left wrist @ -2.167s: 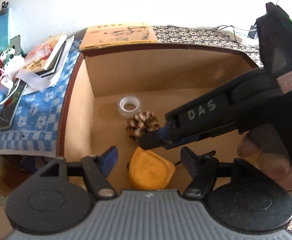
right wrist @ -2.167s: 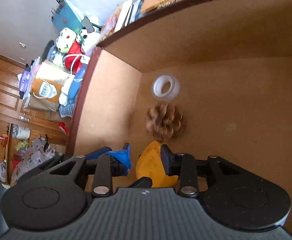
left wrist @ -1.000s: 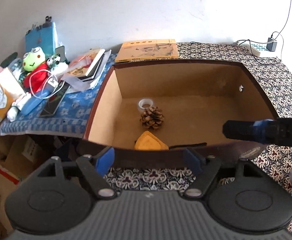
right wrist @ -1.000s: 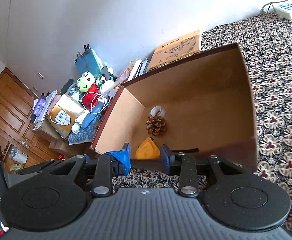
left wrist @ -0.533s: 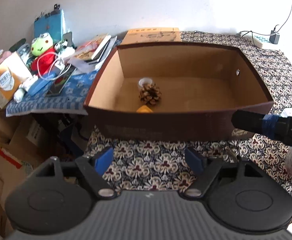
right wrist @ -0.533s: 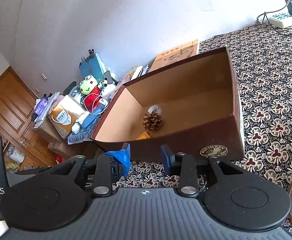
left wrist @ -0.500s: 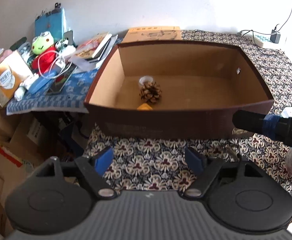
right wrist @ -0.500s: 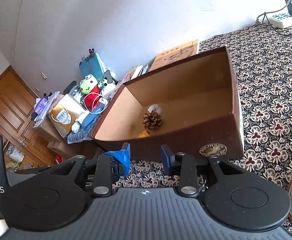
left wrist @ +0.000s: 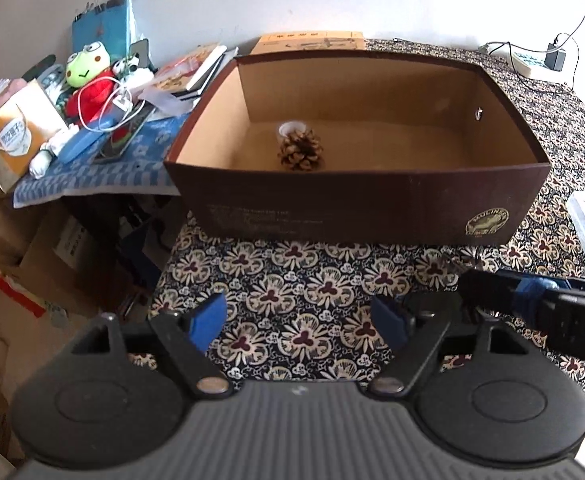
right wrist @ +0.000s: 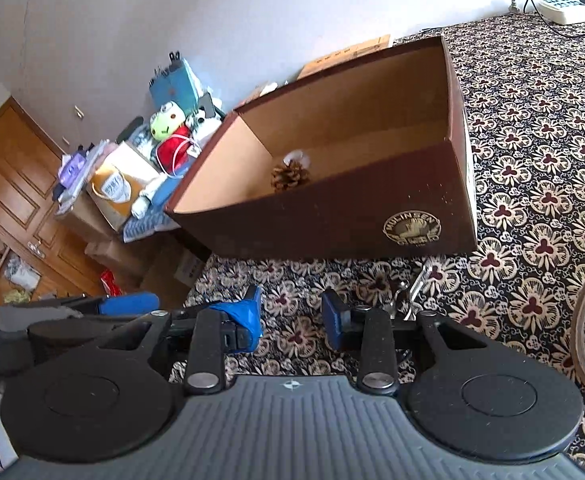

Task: Organize rigid objects
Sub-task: 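Withdraw the open right tool from the box, then move the right tool down to the black pouch beside the box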

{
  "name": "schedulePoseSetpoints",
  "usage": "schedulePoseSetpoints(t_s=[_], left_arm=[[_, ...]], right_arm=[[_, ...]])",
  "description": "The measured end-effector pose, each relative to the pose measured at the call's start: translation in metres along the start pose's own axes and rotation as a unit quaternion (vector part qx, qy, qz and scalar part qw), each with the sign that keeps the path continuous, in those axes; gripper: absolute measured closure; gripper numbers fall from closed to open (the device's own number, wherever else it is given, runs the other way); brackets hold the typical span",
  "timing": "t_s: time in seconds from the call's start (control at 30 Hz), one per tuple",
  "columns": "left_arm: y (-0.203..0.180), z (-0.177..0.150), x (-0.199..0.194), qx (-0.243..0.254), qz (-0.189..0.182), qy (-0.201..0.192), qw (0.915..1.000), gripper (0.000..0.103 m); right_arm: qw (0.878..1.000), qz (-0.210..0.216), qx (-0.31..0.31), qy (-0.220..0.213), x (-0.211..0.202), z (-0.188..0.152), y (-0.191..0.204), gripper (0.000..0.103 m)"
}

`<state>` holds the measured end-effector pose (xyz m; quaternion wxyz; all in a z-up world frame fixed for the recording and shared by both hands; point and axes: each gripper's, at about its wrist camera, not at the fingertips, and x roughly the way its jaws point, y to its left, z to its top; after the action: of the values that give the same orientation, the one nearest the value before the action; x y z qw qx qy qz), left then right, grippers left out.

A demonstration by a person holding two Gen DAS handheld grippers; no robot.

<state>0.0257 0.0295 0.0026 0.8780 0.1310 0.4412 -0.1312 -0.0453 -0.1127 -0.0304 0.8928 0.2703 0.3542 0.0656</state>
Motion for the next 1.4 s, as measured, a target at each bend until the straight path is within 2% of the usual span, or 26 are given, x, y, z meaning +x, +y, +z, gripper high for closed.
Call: schedulePoseSetpoints(t_s=[0.37,0.6,0.8,1.0,1.2,1.4], left_arm=[[-0.004,0.002,0.015,0.017,-0.004,0.008,0.9998,0.023],[-0.005,0.003,0.029,0.029,-0.034,0.025,0.9987,0.023],[-0.009,0.006,0.051,0.031,-0.068,0.063,0.9952,0.023],[-0.016,0.011,0.06,0.05,-0.094,0.067,0.992,0.023],[-0.023,0.019,0.068,0.066,-0.105,0.068,0.9899,0.023],[-0.018,0.018,0.077,0.073,-0.097,0.071,0.99,0.023]], right_arm=[[1.0,-0.005,0.011,0.009,-0.001,-0.002,-0.009,0.086],[0.999,-0.025,0.032,0.002,-0.007,-0.002,-0.024,0.086],[0.997,-0.047,0.058,-0.007,-0.011,-0.003,-0.037,0.086],[0.996,-0.062,0.064,-0.015,-0.013,-0.001,-0.04,0.089],[0.997,-0.049,0.066,-0.013,-0.01,0.003,-0.04,0.09],[0.996,-0.03,0.077,0.023,0.006,0.004,-0.041,0.089]])
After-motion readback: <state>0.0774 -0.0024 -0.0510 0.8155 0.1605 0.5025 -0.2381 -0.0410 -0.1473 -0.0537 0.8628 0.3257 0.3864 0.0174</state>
